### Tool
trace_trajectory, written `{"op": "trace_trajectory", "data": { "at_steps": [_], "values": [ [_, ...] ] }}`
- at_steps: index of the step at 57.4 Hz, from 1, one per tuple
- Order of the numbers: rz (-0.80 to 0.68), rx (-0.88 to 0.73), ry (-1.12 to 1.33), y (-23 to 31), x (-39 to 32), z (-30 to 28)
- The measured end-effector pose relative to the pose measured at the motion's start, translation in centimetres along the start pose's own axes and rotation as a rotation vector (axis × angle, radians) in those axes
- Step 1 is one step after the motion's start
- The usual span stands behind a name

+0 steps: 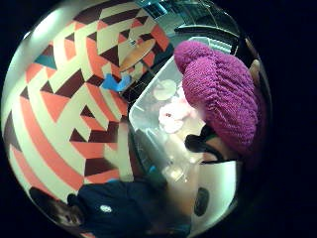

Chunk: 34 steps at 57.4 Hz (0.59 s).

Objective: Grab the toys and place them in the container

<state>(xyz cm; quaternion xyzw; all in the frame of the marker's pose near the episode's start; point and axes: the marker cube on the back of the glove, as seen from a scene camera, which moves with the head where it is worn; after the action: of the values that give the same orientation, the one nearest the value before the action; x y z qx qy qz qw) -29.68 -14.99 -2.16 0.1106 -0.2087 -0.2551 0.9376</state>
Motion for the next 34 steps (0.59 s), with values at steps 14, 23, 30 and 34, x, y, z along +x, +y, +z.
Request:
{"op": "trace_trajectory", "data": {
  "at_steps": [14,23,30,34],
  "values": [
    [-0.08,-0.25,-0.042,1.2,-0.8,6.3],
    [-0.043,-0.177,-0.076,3.1,1.7,3.3],
    [-0.026,-0.163,-0.055,6.6,5.0,-0.9],
    [-0.022,-0.169,0.021,9.5,7.0,-2.4]
  ]
}}
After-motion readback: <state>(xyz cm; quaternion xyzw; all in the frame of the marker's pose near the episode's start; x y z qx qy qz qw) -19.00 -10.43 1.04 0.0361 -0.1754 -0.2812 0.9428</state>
